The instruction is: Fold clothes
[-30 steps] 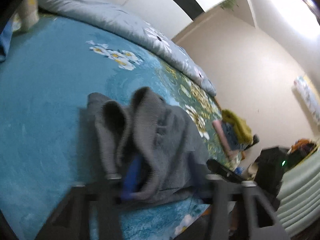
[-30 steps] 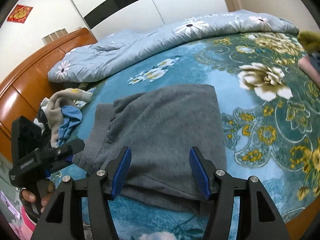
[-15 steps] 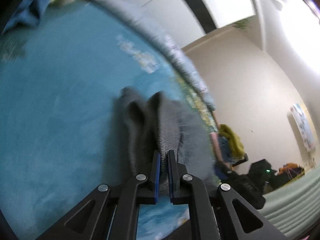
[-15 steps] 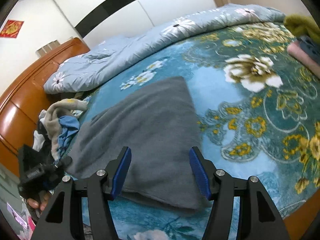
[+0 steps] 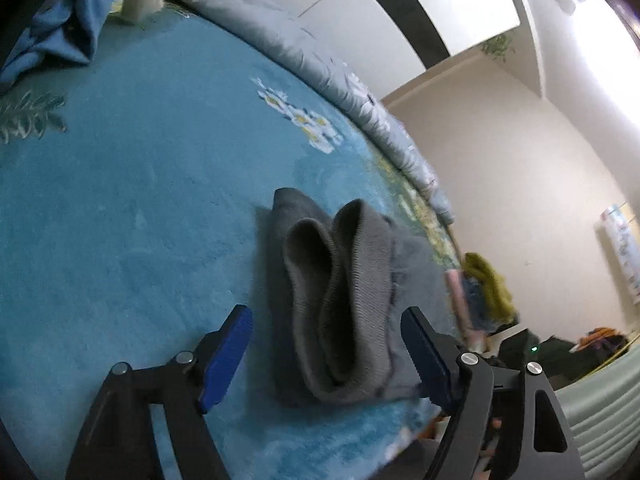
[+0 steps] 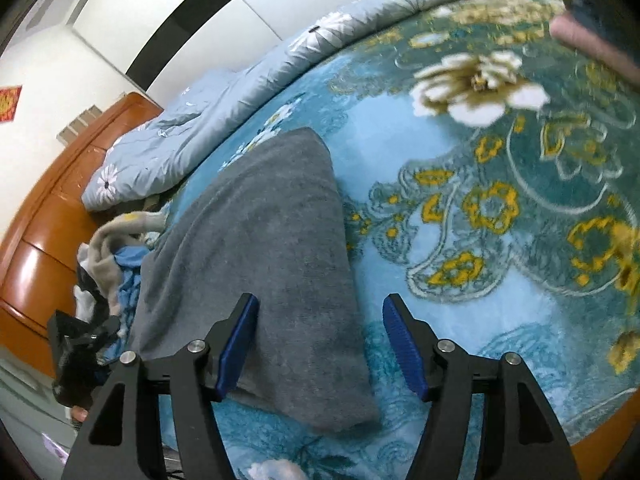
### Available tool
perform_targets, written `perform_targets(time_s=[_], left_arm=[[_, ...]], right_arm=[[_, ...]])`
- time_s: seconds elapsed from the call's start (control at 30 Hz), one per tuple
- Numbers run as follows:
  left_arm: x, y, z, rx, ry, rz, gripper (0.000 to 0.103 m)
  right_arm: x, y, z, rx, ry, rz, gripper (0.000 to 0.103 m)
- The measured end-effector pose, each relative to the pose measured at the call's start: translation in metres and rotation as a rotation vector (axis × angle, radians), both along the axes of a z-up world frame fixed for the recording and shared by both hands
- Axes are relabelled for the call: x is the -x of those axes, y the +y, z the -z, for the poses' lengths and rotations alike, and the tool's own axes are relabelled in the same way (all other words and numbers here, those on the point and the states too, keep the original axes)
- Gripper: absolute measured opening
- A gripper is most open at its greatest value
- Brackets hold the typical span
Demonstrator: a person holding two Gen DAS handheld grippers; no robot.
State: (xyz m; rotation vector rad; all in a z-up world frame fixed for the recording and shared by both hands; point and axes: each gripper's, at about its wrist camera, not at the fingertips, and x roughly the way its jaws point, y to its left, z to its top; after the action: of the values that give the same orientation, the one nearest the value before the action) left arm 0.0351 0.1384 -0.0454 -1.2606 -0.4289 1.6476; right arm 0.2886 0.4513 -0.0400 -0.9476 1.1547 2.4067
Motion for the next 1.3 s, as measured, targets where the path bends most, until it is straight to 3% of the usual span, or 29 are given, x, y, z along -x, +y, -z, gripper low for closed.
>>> perform_targets(time_s=[0.2, 0.37, 0.4, 0.43, 0.47, 0.5, 0.6, 0.7, 0.87, 0.97, 1.0, 1.07, 1.23, 1.27, 1.3], left_arm=[[0.008, 0.032, 0.024, 0.038, -0.063, 0.063, 0.080], [0.020, 0.045, 0.023, 0.018, -0.092, 0.076, 0.080], [0.021, 0.046, 0.023, 0.010, -0.099, 0.074, 0.079], [0.021, 0.045, 0.023, 0.000, -0.106, 0.066, 0.070], [0.021, 0.043, 0.024, -0.005, -0.114, 0.059, 0.061], [0.021, 0.040, 0.025, -0.007, -0.123, 0.052, 0.048], [0.015, 0.032, 0.023, -0.027, -0.150, 0.043, 0.035], [0.002, 0.034, 0.014, -0.046, -0.136, 0.073, 0.034], [-0.003, 0.037, 0.029, -0.029, -0.178, 0.075, 0.036], [-0.002, 0.036, 0.031, -0.024, -0.177, 0.077, 0.045], [-0.002, 0.037, 0.030, -0.011, -0.163, 0.077, 0.054], [-0.004, 0.042, 0.030, 0.004, -0.147, 0.077, 0.058], [-0.009, 0.043, 0.027, 0.001, -0.129, 0.081, 0.054], [-0.010, 0.043, 0.026, -0.002, -0.125, 0.082, 0.050], [-0.011, 0.042, 0.024, -0.002, -0.118, 0.081, 0.043]], right_arm=[[-0.001, 0.012, 0.018, 0.118, 0.037, 0.003, 0.068], [0.002, 0.016, 0.021, 0.160, 0.071, -0.003, 0.068], [0.004, 0.016, 0.022, 0.164, 0.078, -0.005, 0.068], [0.006, 0.017, 0.022, 0.165, 0.083, -0.009, 0.068], [0.008, 0.017, 0.022, 0.171, 0.090, -0.015, 0.061], [0.009, 0.019, 0.021, 0.192, 0.107, -0.027, 0.044], [0.010, 0.026, 0.014, 0.236, 0.146, -0.054, 0.027], [0.008, 0.035, -0.005, 0.207, 0.175, -0.071, 0.026], [0.005, 0.041, 0.002, 0.204, 0.134, -0.041, 0.027], [0.000, 0.041, 0.021, 0.254, 0.113, -0.005, 0.036], [-0.004, 0.042, 0.025, 0.279, 0.121, 0.010, 0.041], [-0.007, 0.042, 0.029, 0.298, 0.114, 0.029, 0.046], [0.001, 0.029, 0.023, 0.244, 0.066, 0.045, 0.049], [0.002, 0.025, 0.019, 0.226, 0.059, 0.046, 0.048], [0.002, 0.022, 0.015, 0.206, 0.056, 0.047, 0.039]])
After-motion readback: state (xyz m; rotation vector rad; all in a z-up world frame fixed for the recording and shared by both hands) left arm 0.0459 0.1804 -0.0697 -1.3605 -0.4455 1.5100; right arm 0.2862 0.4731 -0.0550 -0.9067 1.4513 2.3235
